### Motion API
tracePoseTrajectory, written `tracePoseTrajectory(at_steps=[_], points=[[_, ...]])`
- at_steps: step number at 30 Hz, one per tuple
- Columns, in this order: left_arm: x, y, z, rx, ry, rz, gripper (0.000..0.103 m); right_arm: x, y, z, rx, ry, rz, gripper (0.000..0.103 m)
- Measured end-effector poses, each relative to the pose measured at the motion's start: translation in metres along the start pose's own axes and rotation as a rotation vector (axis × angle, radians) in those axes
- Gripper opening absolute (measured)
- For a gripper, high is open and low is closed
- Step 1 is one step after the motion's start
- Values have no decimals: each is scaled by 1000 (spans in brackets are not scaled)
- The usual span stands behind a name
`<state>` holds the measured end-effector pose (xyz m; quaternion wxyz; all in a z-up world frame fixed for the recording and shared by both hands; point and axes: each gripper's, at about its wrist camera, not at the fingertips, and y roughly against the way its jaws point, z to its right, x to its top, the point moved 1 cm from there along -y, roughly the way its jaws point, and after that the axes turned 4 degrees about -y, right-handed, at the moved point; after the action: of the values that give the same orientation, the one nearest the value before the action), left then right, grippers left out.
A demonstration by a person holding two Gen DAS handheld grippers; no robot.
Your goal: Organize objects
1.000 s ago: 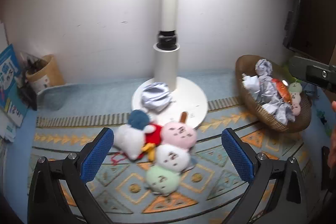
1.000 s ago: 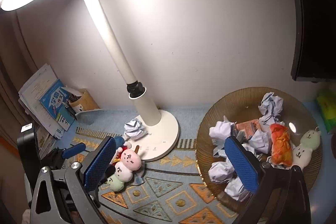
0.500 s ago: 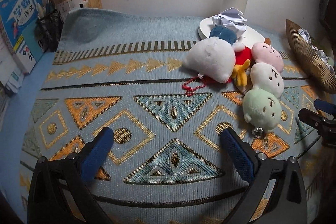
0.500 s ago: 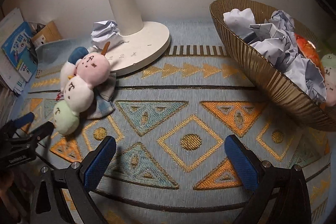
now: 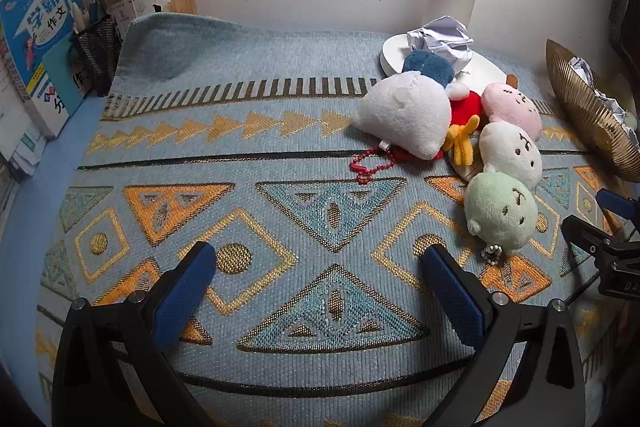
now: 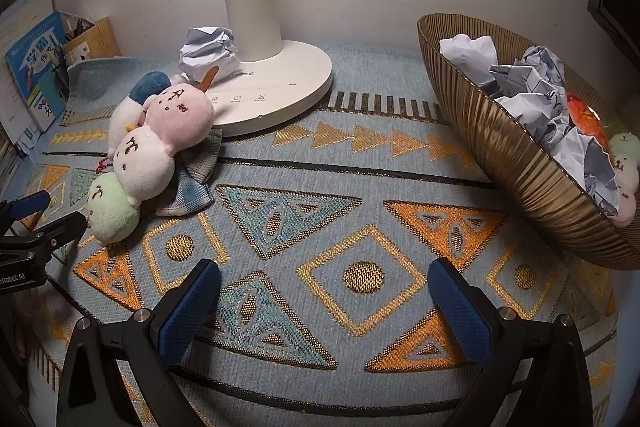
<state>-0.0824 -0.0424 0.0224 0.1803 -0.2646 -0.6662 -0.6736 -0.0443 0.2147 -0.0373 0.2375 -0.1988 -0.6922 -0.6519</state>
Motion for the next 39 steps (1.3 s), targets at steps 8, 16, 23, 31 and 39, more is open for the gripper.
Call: tracePoseTrajectory(at_steps=[8,16,23,31,39], points=[[7,-5,0,0,1,-2,103,0,0,0,0,1,0,103],[7,-5,0,0,1,-2,103,-1,0,-1,0,1,1,103],[10,-7,0,0,1,-3,103,-1,1,-1,0,1,1,103],[11,-8,0,0,2,-3,103,-1,0,-1,0,2,1,103],[11,-8,-1,0,2,-4,103,-1,1,-2,1,2,1,103]])
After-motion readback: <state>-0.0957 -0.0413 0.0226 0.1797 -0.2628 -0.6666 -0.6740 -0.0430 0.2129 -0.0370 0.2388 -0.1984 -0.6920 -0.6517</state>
